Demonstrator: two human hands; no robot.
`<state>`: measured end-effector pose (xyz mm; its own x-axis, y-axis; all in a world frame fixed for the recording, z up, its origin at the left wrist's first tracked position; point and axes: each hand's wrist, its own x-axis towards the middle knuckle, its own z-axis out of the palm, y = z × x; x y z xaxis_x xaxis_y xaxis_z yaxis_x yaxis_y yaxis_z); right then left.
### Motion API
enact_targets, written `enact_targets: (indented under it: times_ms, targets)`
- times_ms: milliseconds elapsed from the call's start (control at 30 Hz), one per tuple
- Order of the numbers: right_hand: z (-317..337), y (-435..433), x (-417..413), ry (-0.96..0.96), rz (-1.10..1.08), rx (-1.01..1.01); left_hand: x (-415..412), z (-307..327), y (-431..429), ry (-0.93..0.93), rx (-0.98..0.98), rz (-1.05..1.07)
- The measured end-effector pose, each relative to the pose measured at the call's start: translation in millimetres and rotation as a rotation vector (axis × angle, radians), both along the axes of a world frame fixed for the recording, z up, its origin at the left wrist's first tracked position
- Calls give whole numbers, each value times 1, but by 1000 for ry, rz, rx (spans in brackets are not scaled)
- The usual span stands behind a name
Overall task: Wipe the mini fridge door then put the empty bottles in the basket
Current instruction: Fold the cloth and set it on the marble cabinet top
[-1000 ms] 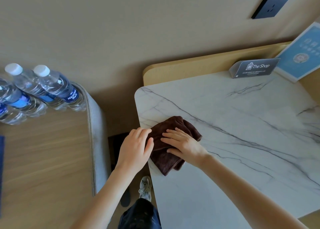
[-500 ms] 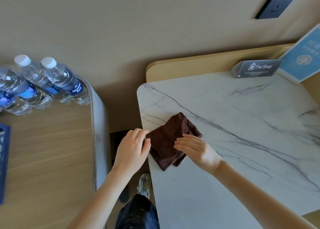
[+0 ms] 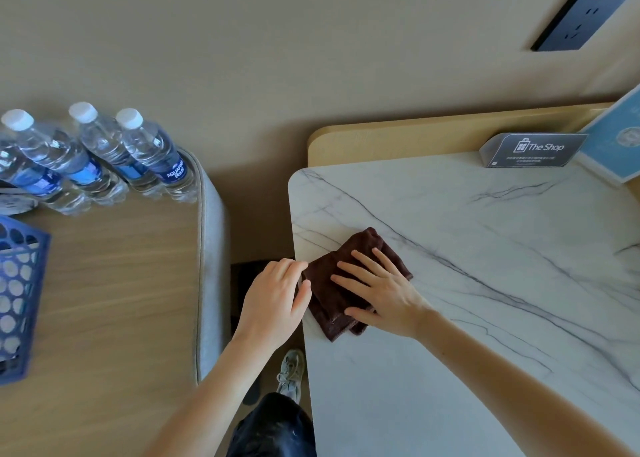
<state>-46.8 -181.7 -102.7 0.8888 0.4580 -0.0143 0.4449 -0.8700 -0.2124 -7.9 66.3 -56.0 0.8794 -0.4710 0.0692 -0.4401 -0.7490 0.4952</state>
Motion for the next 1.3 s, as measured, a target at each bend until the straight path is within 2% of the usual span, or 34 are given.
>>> enact_targets:
  times_ms: [100,267,567,867,933,1033,1167,1300]
  targets:
    - [-17,1,2,-10,-25,-52,3,-4,-1,-12,37,-22]
    - [-25,15,22,-40,-163,-11,15,-15,0,-4,75,-62]
    - [-28,35,103,-104,-395,35,54,-28,5,-5,79,4]
    - [-22,36,166,-43,-459,3,82,-27,5,-20,102,-2]
    - [-17,35,165,-15,-449,43,82,-22,2,-27,87,3]
    - [-1,35,147,-7,-492,212,76,-12,-3,-47,77,-3]
    - [25,30,98,-209,-531,342,64,10,-9,-96,70,-19]
    - [51,22,42,-358,-520,364,45,38,-17,-157,54,-32]
